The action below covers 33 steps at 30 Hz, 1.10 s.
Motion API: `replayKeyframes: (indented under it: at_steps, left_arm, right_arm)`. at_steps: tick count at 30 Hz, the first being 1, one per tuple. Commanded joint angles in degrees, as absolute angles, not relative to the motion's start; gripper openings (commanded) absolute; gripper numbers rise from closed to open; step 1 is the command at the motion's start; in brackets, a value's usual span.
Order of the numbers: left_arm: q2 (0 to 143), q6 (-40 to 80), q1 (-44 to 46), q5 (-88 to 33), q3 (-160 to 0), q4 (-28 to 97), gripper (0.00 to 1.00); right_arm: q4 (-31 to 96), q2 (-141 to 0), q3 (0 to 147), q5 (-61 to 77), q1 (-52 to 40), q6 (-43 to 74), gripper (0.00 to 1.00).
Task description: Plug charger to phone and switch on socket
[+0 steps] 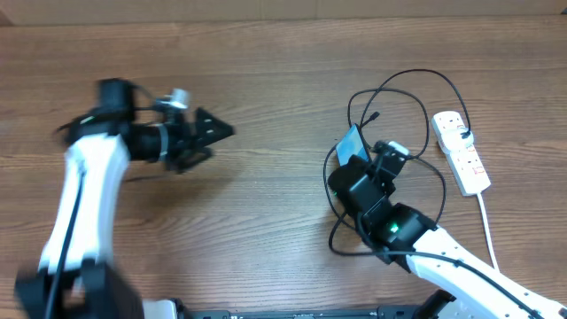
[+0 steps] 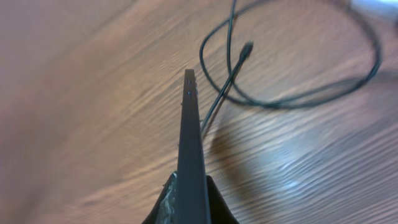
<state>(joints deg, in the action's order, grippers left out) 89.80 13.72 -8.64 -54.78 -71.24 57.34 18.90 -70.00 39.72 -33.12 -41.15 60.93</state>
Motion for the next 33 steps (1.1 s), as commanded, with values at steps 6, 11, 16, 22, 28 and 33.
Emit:
replayKeyframes:
  at_steps: [6,11,16,22,28,33]
  left_arm:
    - [68.01,10.83,-15.84,-38.09,-72.20,63.09,0.94]
    - [61.89,13.19,-18.96,-35.53,-70.24,63.57,0.92]
    - [59.20,15.46,-25.52,-42.26,-61.04,56.10,0.98]
    - [64.64,22.48,-27.27,-68.99,-42.96,30.72,0.99]
    - [74.39,27.16,-21.15,-70.46,-39.48,22.17,1.00]
    - [79.24,33.95,-16.27,-72.03,-39.48,11.86,1.00]
  right_arm:
    - [-2.61,-70.46,38.59,-3.79,-39.33,70.13,0.04]
    - [-5.52,-71.07,38.59,-0.82,-39.33,65.25,0.04]
    - [-5.48,-71.07,38.59,-1.23,-39.33,62.61,0.04]
    - [-3.81,-71.07,38.57,-6.04,-39.13,65.45,0.04]
    - [-4.43,-73.08,38.57,-12.84,-39.11,84.36,0.04]
    - [-12.12,-78.83,38.57,-9.54,-39.11,88.82,0.04]
